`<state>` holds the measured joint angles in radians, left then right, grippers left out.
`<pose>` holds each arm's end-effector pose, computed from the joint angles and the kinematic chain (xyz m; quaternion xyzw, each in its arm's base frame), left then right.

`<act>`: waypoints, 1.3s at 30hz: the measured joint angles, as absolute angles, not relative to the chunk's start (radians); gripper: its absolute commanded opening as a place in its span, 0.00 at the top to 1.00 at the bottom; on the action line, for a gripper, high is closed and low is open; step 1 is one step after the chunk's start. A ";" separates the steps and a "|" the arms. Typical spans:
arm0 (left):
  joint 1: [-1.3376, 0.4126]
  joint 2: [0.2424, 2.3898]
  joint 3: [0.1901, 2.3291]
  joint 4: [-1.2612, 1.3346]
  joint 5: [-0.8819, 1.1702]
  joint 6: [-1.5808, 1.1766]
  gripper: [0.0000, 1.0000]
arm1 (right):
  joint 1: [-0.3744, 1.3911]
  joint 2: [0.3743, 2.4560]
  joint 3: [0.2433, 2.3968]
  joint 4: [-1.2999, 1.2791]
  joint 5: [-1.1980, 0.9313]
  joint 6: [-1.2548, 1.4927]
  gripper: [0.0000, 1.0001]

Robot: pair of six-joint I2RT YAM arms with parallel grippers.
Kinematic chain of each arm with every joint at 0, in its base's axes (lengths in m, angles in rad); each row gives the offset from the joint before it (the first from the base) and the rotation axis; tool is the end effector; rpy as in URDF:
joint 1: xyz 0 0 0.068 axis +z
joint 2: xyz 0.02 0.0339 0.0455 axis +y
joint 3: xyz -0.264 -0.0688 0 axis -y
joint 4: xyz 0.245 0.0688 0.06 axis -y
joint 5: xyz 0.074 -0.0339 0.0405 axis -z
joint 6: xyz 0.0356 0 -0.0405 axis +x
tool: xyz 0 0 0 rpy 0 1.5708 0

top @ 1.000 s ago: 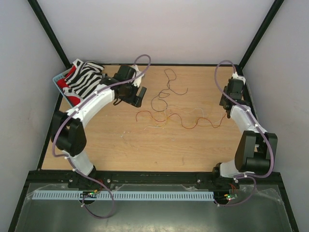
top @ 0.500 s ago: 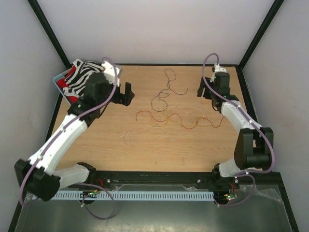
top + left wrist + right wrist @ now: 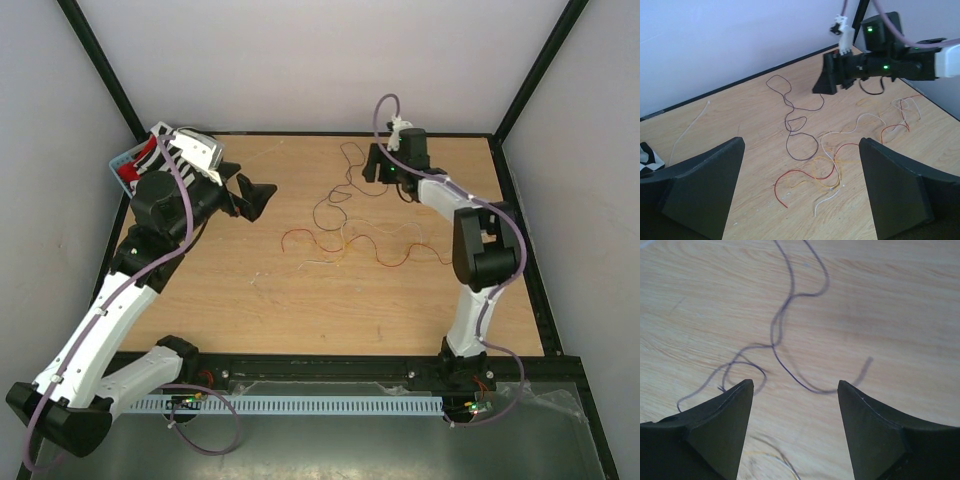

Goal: Zip-tie the wires
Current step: Pick up the cable at the center of the board.

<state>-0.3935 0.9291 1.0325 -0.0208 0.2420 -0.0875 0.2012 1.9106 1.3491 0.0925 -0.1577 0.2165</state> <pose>0.1885 -0.0875 0.4189 0.1902 0.6510 -0.2534 0.6898 0.4346 0.0943 0.2334 -0.0347 0.8497 0.1738 0.4966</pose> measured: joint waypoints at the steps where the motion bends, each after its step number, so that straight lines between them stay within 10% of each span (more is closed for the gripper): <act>1: -0.393 0.929 1.032 -0.020 0.248 -0.090 0.01 | 0.213 1.937 1.375 0.092 -0.165 0.208 0.24; 39: -0.385 0.965 1.029 -0.020 0.322 -0.131 0.01 | 0.327 2.280 1.691 -0.061 -0.077 0.060 0.57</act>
<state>-0.3847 0.9649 1.0286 -0.0196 0.3222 -0.1307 0.3267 2.2795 1.6909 -0.0612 -0.0772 0.0601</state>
